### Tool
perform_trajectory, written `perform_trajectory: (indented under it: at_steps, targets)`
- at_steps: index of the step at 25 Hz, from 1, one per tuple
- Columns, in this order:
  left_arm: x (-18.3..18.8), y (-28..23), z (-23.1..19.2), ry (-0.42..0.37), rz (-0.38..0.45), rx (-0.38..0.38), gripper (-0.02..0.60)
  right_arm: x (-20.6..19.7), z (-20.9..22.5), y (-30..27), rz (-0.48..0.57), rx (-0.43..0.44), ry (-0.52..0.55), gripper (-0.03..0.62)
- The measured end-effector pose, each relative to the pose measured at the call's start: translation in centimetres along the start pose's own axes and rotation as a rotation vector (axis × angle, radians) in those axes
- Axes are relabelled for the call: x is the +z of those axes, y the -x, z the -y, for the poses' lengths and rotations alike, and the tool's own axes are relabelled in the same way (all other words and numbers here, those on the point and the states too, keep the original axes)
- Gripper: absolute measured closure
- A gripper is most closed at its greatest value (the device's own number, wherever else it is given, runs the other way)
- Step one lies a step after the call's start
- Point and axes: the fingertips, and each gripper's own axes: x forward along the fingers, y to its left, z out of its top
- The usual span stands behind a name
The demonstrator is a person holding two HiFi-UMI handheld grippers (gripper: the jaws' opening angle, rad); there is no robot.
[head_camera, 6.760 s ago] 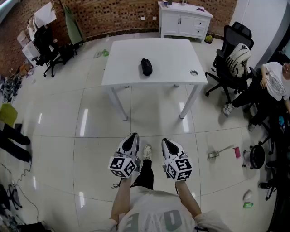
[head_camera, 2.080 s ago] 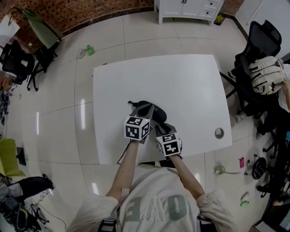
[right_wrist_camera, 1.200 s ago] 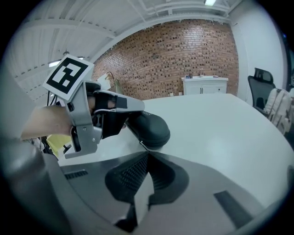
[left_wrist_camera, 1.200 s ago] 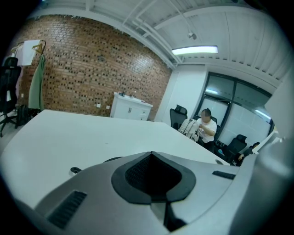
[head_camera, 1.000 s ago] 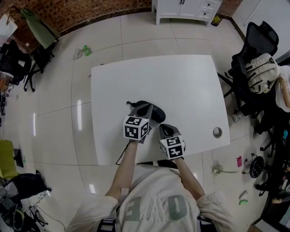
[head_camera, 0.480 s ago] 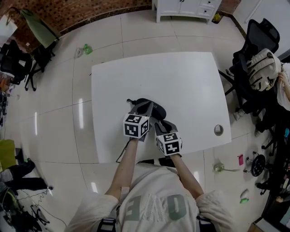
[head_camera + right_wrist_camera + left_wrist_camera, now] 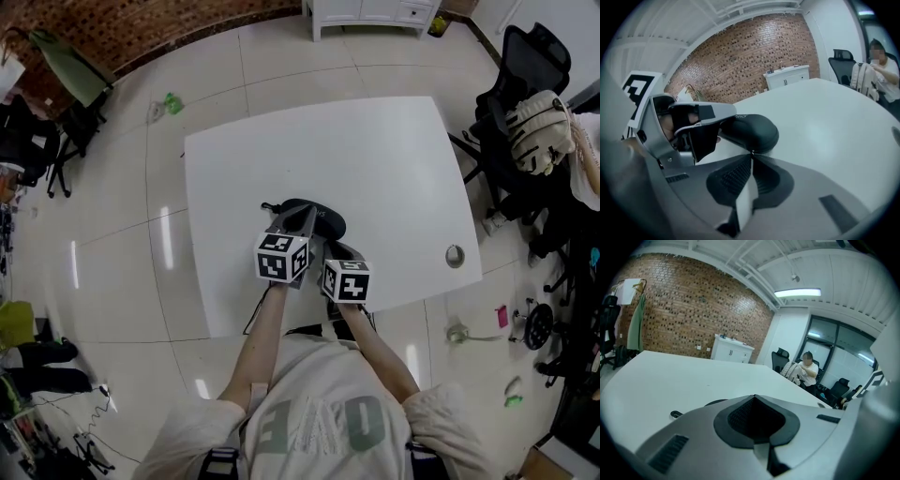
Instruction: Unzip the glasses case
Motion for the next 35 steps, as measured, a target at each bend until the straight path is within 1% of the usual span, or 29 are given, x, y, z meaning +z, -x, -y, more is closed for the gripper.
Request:
perform_trajectory:
  at_steps: [1, 4, 9, 11, 13, 15, 17, 19, 20, 21, 22, 23, 25, 27, 28, 33, 35]
  targets:
    - [0.0, 0.0, 0.1, 0.001, 0.001, -0.003, 0.584, 0.0, -0.1, 0.0, -0.003, 0.001, 0.025, 0.594]
    - [0.1, -0.1, 0.0, -0.002, 0.003, -0.011, 0.584, 0.1, -0.2, 0.3, 0.007, -0.001, 0.101, 0.594]
    - [0.1, 0.0, 0.0, -0.011, -0.002, -0.005, 0.584, 0.1, -0.3, 0.7, 0.008, 0.003, 0.185, 0.594]
    - [0.0, 0.0, 0.1, -0.01, -0.01, -0.003, 0.584, -0.1, -0.3, 0.9, 0.006, 0.008, 0.214, 0.594]
    - [-0.1, -0.1, 0.2, -0.026, -0.027, -0.001, 0.584, -0.3, -0.4, 1.2, 0.006, 0.013, 0.255, 0.595]
    - [-0.1, 0.0, 0.4, -0.063, -0.044, 0.015, 0.584, -0.3, -0.6, 1.4, 0.008, 0.021, 0.288, 0.594]
    - [0.1, 0.4, 1.5, -0.146, -0.054, 0.026, 0.584, -0.3, -0.6, 1.7, 0.011, 0.024, 0.319, 0.594]
    - [0.1, 0.4, 3.7, -0.253, -0.077, -0.011, 0.584, -0.2, -0.4, 2.0, 0.014, 0.027, 0.341, 0.595]
    - [-0.3, 0.1, 4.7, -0.279, -0.1, -0.042, 0.584, -0.3, -0.4, 2.0, 0.011, 0.032, 0.35, 0.595]
    - [-0.8, -0.2, 5.5, -0.276, -0.125, -0.073, 0.584, -0.5, -0.4, 2.0, 0.005, 0.039, 0.361, 0.594]
    - [-1.5, -0.4, 6.1, -0.25, -0.149, -0.102, 0.584, -0.7, -0.6, 1.9, -0.002, 0.048, 0.375, 0.594]
    - [-2.1, -0.6, 6.4, -0.209, -0.17, -0.127, 0.584, -1.0, -0.7, 1.9, -0.008, 0.057, 0.393, 0.594]
    - [-2.6, -0.8, 6.6, -0.098, -0.195, -0.159, 0.584, -1.2, -0.6, 2.0, -0.017, 0.065, 0.421, 0.594]
    - [-2.4, -1.0, 6.4, 0.003, -0.198, -0.164, 0.584, -1.1, -0.2, 2.2, -0.019, 0.065, 0.443, 0.594]
    - [-2.3, -1.0, 6.3, 0.027, -0.194, -0.16, 0.584, -1.1, 0.0, 2.3, -0.021, 0.064, 0.453, 0.594]
    - [-2.8, -0.7, 6.5, 0.051, -0.184, -0.142, 0.584, -1.3, 1.8, 2.8, -0.032, 0.054, 0.475, 0.594]
    - [-2.9, -0.6, 6.7, 0.053, -0.186, -0.137, 0.584, -1.2, 2.3, 3.1, -0.036, 0.058, 0.512, 0.594]
